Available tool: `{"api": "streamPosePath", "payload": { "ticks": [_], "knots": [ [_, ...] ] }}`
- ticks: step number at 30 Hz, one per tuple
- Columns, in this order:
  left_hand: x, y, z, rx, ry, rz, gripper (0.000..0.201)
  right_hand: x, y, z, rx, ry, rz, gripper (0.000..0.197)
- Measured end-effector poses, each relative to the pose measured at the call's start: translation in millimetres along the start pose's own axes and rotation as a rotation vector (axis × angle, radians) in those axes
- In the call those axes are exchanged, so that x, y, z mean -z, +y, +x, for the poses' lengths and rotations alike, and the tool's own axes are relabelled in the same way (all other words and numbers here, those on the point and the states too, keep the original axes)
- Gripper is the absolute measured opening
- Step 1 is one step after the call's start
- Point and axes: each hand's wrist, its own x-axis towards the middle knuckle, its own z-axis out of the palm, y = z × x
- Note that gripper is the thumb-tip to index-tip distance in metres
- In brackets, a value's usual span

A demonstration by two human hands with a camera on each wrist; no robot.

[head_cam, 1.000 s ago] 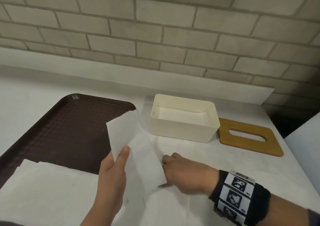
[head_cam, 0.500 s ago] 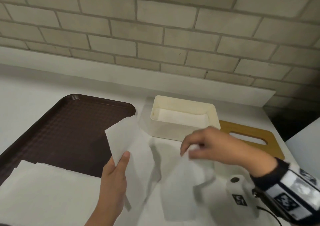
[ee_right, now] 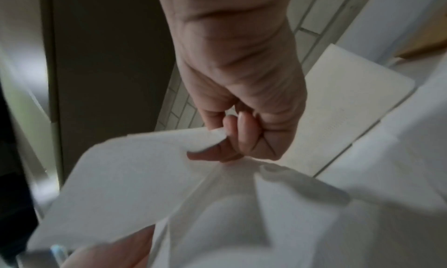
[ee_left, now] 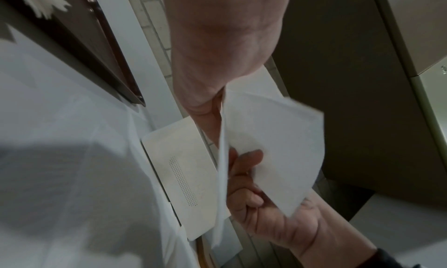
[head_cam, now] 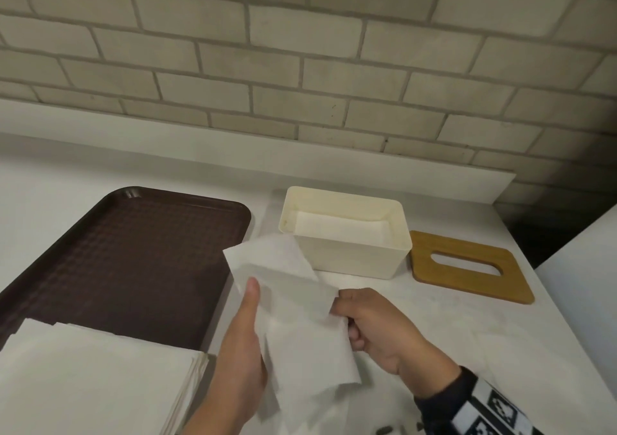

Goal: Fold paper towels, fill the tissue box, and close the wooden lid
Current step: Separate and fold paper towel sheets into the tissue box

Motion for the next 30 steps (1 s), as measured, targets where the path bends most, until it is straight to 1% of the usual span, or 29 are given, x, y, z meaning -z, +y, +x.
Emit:
{"api": "streamPosePath", "payload": {
  "ticks": [1,3,6,8,10,12,17,18,19,21,23,24,26,27,30],
  "knots": [
    [0,1,-1,0.019,-0.037,0.023,0.046,-2,0,-1,-0.02,0.0,0.006,0.02],
    [2,1,-3,0.054,-0.074,0.034,0.048,-2,0,-1,-0.076,-0.007,0.032,0.042],
    [3,1,-4,0.054,-0.084,0.057,0.047,-4,-1,-2,-0.142,-0.069,0.046,0.05],
    [3,2,-5,0.06,-0.098,0.075,0.043,-3,0,-1,-0.153,-0.101,0.051,0.047],
    [3,3,-5,0.072,-0.113,0.077,0.045,-2,1,0,-0.127,-0.079,0.016,0.042],
    [4,3,-4,0.084,-0.109,0.061,0.048,-1,0,-1,-0.089,-0.053,-0.022,0.044],
    [5,1,-1,0.118,-0.067,-0.019,0.051,0,-1,-7,-0.001,-0.043,-0.115,0.023],
    [5,1,-1,0.12,-0.062,-0.043,0.049,-2,-2,-10,0.013,-0.045,-0.141,0.022],
    [6,2,-1,0.117,-0.053,-0.066,0.048,-4,-2,-10,0.031,-0.034,-0.171,0.026],
    [11,6,-2,0.085,-0.037,-0.107,0.046,-4,-1,-4,0.073,0.069,-0.278,0.036],
    [19,14,-3,0.01,0.005,-0.109,0.046,3,3,9,0.113,0.23,-0.381,0.031],
    [24,20,-4,-0.039,0.042,-0.102,0.043,6,5,17,0.11,0.288,-0.435,0.028],
    [33,31,-6,-0.138,0.105,-0.092,0.032,9,12,29,0.044,0.326,-0.59,0.029],
    [38,36,-7,-0.182,0.132,-0.092,0.028,7,15,33,0.003,0.321,-0.67,0.034],
    [48,46,-11,-0.264,0.182,-0.1,0.031,-7,19,37,-0.052,0.293,-0.805,0.057]
  ]
}}
